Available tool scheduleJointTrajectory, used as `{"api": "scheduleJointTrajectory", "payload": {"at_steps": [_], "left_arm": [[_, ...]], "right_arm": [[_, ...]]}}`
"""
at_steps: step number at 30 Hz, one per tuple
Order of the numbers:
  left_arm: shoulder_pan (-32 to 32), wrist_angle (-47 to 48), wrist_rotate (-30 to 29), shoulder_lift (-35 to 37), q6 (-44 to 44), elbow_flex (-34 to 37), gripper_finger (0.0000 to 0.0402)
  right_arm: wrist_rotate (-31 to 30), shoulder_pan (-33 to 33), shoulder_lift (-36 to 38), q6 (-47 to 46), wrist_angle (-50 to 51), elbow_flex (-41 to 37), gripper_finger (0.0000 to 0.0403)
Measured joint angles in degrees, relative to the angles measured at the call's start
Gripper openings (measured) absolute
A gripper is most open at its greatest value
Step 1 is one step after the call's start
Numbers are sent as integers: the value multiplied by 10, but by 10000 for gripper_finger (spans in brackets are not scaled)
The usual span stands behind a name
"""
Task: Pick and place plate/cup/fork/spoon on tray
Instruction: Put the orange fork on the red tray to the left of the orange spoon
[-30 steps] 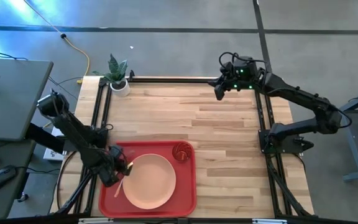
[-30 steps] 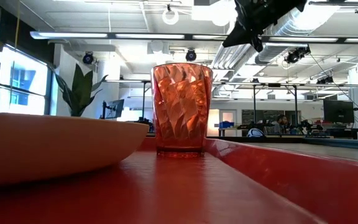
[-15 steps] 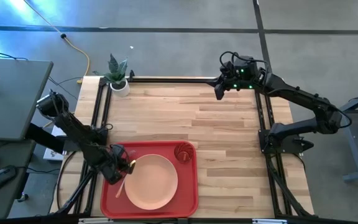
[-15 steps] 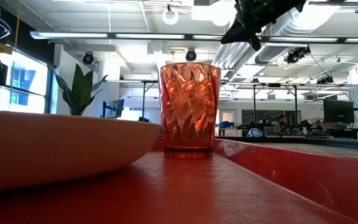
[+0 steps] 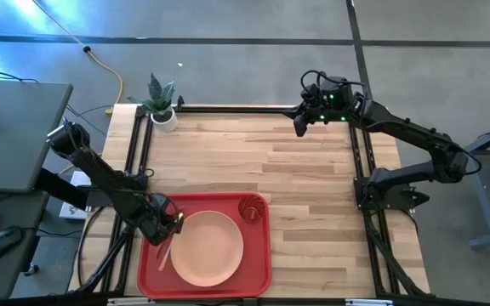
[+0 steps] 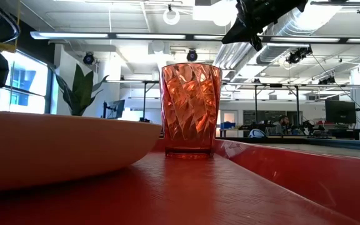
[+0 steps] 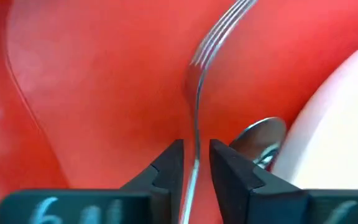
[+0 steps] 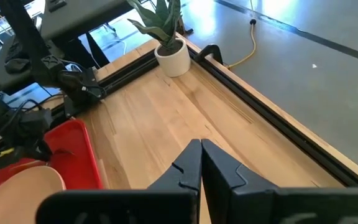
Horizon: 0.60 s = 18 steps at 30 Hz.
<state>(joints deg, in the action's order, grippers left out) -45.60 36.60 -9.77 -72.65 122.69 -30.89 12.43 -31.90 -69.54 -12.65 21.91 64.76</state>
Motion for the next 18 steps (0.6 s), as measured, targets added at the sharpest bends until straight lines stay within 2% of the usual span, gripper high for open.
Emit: {"api": "scheduleJointTrajectory", "payload": {"at_steps": [6, 12, 18], "left_arm": [[19, 41, -11, 53, -44, 0, 98], [47, 53, -30, 107, -115, 0, 106], [96, 45, -95, 145, -262, -1, 106]], "right_arm": [[0, 0, 0, 0, -4, 0, 3], [1, 1, 0, -7, -28, 0, 3], [8, 6, 0, -22, -61, 0, 3]]}}
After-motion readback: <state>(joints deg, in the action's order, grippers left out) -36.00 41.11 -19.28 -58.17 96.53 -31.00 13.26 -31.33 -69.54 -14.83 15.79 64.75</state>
